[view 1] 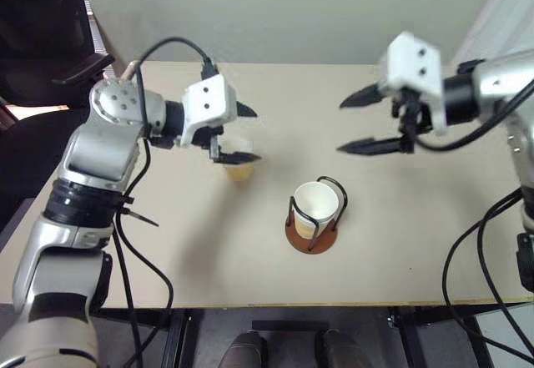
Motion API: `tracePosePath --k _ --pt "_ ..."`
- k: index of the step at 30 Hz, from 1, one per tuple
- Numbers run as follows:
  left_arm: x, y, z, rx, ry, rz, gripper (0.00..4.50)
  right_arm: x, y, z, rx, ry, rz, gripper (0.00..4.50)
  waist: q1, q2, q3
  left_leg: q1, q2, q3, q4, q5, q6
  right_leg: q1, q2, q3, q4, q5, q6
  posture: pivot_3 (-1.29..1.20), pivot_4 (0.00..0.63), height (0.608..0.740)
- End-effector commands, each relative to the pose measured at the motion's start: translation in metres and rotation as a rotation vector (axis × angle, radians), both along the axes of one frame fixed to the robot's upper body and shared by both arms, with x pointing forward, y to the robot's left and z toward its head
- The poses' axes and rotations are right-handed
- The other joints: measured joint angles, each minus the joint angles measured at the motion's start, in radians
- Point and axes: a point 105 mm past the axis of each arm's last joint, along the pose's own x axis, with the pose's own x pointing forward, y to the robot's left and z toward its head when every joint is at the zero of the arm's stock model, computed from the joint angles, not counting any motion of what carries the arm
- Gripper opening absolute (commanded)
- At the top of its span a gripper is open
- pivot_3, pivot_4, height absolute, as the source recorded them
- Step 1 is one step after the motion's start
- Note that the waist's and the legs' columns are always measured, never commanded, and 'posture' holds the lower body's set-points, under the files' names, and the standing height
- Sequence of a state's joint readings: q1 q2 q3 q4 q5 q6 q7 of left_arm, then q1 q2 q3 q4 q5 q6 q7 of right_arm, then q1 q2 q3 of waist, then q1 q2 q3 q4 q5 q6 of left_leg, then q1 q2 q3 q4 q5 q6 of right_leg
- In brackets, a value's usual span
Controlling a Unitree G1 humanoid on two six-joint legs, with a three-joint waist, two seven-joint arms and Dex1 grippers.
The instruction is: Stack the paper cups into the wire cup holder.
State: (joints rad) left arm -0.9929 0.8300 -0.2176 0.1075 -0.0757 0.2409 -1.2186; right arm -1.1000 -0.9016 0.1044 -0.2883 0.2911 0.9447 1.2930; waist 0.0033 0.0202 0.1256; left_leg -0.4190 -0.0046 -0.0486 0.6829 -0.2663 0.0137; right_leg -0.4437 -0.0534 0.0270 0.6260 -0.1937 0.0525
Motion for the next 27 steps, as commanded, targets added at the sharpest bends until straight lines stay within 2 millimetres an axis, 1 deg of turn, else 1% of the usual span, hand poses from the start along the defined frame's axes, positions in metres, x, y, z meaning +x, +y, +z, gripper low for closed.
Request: tracePosePath --k 1,3,5,14,17,23,25,27 --pt "0.007 0.01 -0.005 0.219 -0.155 0.065 4.32 -0.021 -0.013 0.013 0.073 0.009 -0.005 3.77 0.001 0.0 0.0 0.0 0.0 -0.001 0.0 0.0 0.0 0.0 0.0 0.0 0.0 0.0 0.0 0.0 0.15 0.74" --pt "0.012 0.018 -0.012 0.302 -0.184 0.092 4.32 -0.025 -0.016 0.011 0.087 0.034 -0.016 3.77 0.001 0.0 0.0 0.0 0.0 0.0 -0.001 0.0 0.0 -0.001 0.0 0.0 0.0 -0.001 0.0 0.0 0.15 0.74" --pt "0.013 0.022 -0.022 0.356 -0.166 0.102 4.32 -0.029 -0.022 0.008 0.095 0.065 -0.034 3.77 0.001 0.0 0.0 0.0 0.0 0.0 -0.001 0.0 -0.001 -0.001 0.0 0.0 0.001 -0.001 0.0 0.0 0.15 0.74" --pt "0.033 0.032 -0.044 0.456 -0.16 0.159 4.32 -0.033 -0.028 0.008 0.12 0.095 -0.073 3.77 0.001 0.0 0.0 0.0 0.0 -0.001 0.0 0.001 -0.003 -0.002 0.0 0.0 0.003 0.0 0.0 0.0 0.15 0.74" --pt "0.038 0.034 -0.052 0.461 -0.136 0.165 4.32 -0.033 -0.029 0.008 0.118 0.095 -0.083 3.77 0.002 0.0 0.0 0.0 0.0 -0.001 0.0 0.001 -0.003 -0.002 0.0 0.0 0.003 0.0 0.0 0.0 0.15 0.74" --pt "0.046 0.028 -0.074 0.468 -0.077 0.137 4.32 -0.033 -0.03 0.008 0.125 0.087 -0.087 3.77 0.004 0.0 0.0 -0.001 0.0 -0.001 -0.001 0.001 -0.002 -0.003 0.0 0.0 0.002 0.0 0.0 0.0 0.15 0.74" --pt "0.048 0.026 -0.077 0.479 -0.083 0.115 3.93 -0.033 -0.031 0.006 0.127 0.088 -0.089 3.81 0.004 0.0 0.0 -0.001 0.0 -0.001 -0.001 0.001 -0.002 -0.003 0.0 0.0 0.002 0.0 0.0 0.0 0.15 0.74" --pt "0.049 0.025 -0.079 0.478 -0.079 0.097 3.37 -0.033 -0.032 0.005 0.128 0.086 -0.09 3.81 0.004 0.0 0.0 -0.001 0.0 -0.001 -0.001 0.001 -0.002 -0.003 0.0 0.0 0.003 0.0 0.0 0.0 0.15 0.74"
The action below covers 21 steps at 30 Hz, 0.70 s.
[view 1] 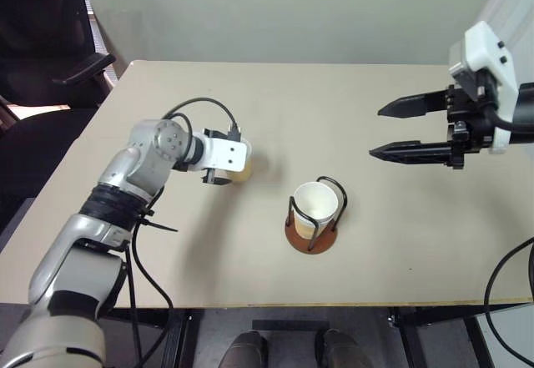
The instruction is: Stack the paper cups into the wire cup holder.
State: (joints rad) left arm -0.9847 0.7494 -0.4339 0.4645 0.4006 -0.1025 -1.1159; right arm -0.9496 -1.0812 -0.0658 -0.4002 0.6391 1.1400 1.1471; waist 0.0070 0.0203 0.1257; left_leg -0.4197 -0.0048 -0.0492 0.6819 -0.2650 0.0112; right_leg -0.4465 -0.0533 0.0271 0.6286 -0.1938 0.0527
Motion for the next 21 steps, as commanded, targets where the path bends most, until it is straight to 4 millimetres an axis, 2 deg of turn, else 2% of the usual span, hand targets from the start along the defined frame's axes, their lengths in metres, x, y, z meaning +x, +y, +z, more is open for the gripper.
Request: tracePosePath --k 1,9,12,15,21 --pt "0.005 -0.004 0.015 0.004 -0.056 -0.045 3.06 -0.006 -0.003 0.011 0.013 -0.07 -0.001 3.81 0.0 0.0 0.0 0.0 0.0 0.0 0.0 0.0 0.0 0.0 0.0 0.0 0.0 0.0 0.0 0.0 0.15 0.74" --pt "0.001 -0.008 0.019 0.004 0.001 -0.128 0.03 -0.006 -0.008 0.011 0.061 -0.092 0.008 3.81 0.002 0.0 0.0 0.0 0.0 0.0 0.001 0.0 0.0 0.0 0.0 0.0 0.0 0.0 0.001 0.0 0.15 0.74" --pt "-0.005 -0.007 0.022 0.017 0.025 -0.165 0.01 -0.007 -0.013 0.013 0.107 -0.056 0.022 3.81 0.003 0.0 0.0 -0.001 0.0 0.0 0.001 0.0 0.0 0.0 0.0 0.0 0.0 0.0 0.001 0.0 0.15 0.74" --pt "-0.018 -0.013 0.028 -0.048 0.109 -0.22 0.01 -0.005 -0.018 0.016 0.133 -0.092 0.012 3.81 0.003 0.0 0.0 -0.001 0.0 0.001 0.001 0.0 0.0 0.0 0.0 0.0 0.0 0.0 0.001 0.0 0.15 0.74" --pt "-0.047 -0.033 0.056 -0.147 0.22 -0.345 0.01 -0.013 -0.026 0.01 0.174 -0.026 0.049 3.81 0.005 0.0 0.0 -0.002 0.0 0.001 0.002 0.0 0.001 0.0 0.0 0.0 0.0 0.001 0.001 0.0 0.15 0.74"
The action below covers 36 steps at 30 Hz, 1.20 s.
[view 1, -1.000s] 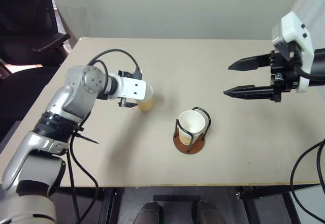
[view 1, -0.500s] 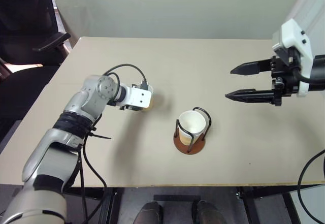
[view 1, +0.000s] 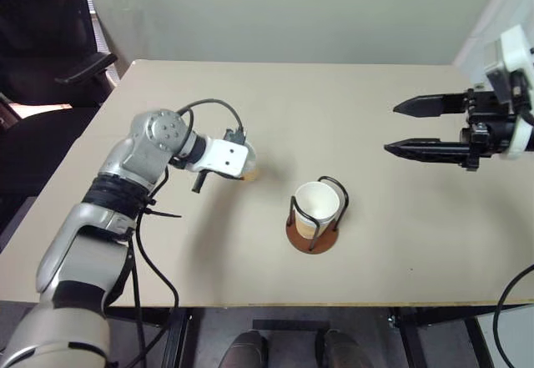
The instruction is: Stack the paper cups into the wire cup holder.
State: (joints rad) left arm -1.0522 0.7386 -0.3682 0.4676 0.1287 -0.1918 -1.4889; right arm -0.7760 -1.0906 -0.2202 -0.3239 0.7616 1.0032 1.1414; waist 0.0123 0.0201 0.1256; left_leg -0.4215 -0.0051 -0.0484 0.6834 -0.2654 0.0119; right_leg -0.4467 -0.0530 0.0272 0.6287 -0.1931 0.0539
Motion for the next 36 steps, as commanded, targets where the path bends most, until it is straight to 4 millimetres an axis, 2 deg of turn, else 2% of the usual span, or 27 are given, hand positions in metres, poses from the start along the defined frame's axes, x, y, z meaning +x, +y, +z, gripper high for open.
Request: tracePosePath --k 1,4,8,15,22,31,36 --pt "-0.016 -0.012 0.037 -0.071 0.001 -0.08 0.01 -0.011 -0.006 0.01 0.016 -0.032 0.017 3.81 0.0 0.0 0.0 0.0 0.0 0.0 0.0 0.0 0.0 0.0 0.0 0.0 0.0 0.0 0.0 0.0 0.15 0.74" --pt "-0.03 -0.027 0.055 -0.127 0.038 -0.145 0.01 -0.016 -0.011 0.005 0.001 -0.037 0.017 3.81 0.003 0.0 0.0 -0.001 0.0 0.0 0.001 0.0 0.0 0.0 0.0 0.0 0.0 0.0 0.0 0.0 0.15 0.74" --pt "-0.044 -0.046 0.069 -0.144 0.072 -0.227 0.01 -0.028 -0.017 -0.002 -0.019 -0.015 0.016 3.81 0.004 0.0 0.0 -0.001 0.0 0.0 0.001 0.0 0.0 0.001 -0.001 0.0 0.0 0.001 0.001 0.0 0.15 0.74" --pt "-0.057 -0.074 0.082 -0.097 0.091 -0.374 0.01 -0.053 -0.015 0.009 0.01 -0.012 0.069 3.81 0.004 0.0 0.0 0.0 0.0 0.002 0.001 0.0 0.001 0.002 -0.001 0.001 0.0 0.001 0.002 0.0 0.15 0.74" --pt "-0.071 -0.095 0.082 -0.053 0.146 -0.49 0.01 -0.082 -0.005 0.024 -0.001 -0.018 0.148 3.81 0.004 0.0 0.0 0.001 0.0 0.003 0.001 -0.001 0.001 0.002 -0.001 0.001 -0.001 0.001 0.003 0.0 0.15 0.74" --pt "-0.076 -0.107 0.071 -0.024 0.207 -0.545 0.01 -0.08 -0.006 0.018 -0.011 -0.023 0.112 3.81 0.006 0.0 0.0 0.001 0.0 0.002 0.003 -0.002 0.003 0.003 -0.001 0.001 -0.001 0.001 0.004 0.0 0.15 0.74" --pt "-0.075 -0.105 0.062 0.002 0.221 -0.541 0.01 -0.078 -0.007 0.017 -0.015 -0.023 0.105 3.81 0.006 0.0 0.0 0.001 0.0 0.003 0.003 -0.002 0.003 0.004 -0.001 0.001 -0.001 0.001 0.005 0.0 0.15 0.74"
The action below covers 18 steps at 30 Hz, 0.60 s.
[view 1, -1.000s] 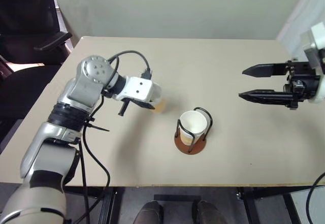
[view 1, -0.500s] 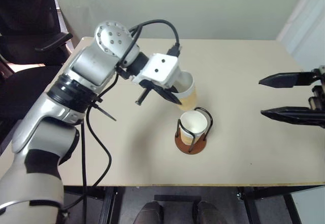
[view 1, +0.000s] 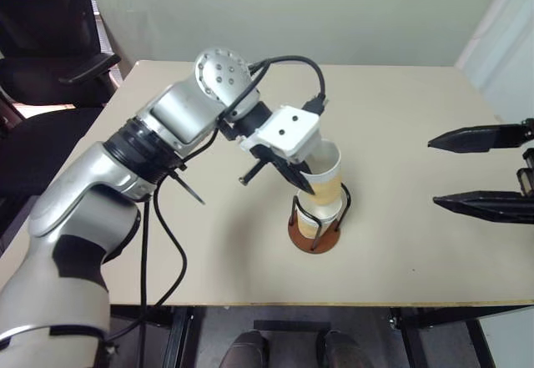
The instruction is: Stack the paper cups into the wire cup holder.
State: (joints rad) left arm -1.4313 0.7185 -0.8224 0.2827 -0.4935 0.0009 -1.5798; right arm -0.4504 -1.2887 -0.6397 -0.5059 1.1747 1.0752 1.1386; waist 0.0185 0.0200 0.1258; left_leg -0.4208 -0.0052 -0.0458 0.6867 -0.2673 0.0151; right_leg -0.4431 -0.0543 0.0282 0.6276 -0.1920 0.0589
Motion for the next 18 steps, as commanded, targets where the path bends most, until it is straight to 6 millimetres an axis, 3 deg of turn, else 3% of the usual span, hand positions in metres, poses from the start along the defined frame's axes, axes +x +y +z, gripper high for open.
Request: tracePosePath --k 1,18 --pt "-0.004 0.0021 0.0053 0.024 -0.019 -0.038 0.01 -0.0044 0.0008 0.0091 -0.013 -0.061 -0.002 3.81 0.0 0.0 0.0 0.0 0.0 0.0 0.0 0.0 0.0 0.0 0.0 0.0 0.0 0.0 0.0 0.0 0.15 0.74" --pt "-0.0068 0.009 -0.0022 0.075 -0.014 -0.036 0.01 -0.0043 0.0014 0.0051 -0.012 -0.047 0.005 3.81 0.0 0.0 0.0 0.0 0.0 0.0 0.003 -0.001 0.001 0.002 0.0 0.0 0.0 0.0 0.001 0.0 0.15 0.74"
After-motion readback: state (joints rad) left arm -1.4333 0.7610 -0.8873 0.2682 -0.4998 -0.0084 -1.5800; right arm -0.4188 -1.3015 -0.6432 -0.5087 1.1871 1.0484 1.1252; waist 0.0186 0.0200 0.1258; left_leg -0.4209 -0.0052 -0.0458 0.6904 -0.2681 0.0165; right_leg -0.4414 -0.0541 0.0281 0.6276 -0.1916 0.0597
